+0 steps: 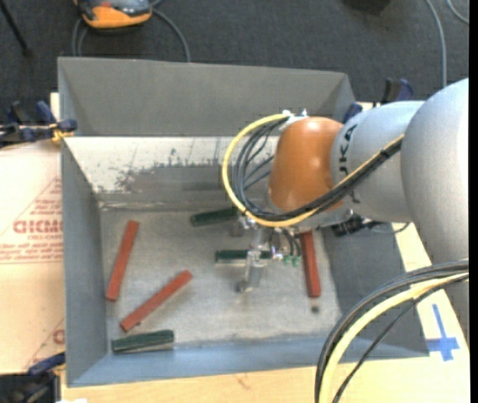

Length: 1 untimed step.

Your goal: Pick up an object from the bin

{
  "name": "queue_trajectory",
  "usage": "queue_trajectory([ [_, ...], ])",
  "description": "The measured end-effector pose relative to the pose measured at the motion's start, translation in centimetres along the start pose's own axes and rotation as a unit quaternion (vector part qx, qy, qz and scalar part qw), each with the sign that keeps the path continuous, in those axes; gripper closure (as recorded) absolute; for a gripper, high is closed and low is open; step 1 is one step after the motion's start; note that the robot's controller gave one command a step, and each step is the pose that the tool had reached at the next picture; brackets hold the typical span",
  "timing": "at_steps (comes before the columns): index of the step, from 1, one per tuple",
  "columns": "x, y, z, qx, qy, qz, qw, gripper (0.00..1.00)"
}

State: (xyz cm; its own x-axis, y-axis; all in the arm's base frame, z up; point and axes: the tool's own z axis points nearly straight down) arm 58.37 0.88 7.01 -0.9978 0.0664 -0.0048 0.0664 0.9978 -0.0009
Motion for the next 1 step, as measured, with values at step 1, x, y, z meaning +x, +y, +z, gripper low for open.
queue_trajectory([
  [1,0.64,-0.16,-0.19,-0.001,0.0004,0.018,0.9998,1.00],
])
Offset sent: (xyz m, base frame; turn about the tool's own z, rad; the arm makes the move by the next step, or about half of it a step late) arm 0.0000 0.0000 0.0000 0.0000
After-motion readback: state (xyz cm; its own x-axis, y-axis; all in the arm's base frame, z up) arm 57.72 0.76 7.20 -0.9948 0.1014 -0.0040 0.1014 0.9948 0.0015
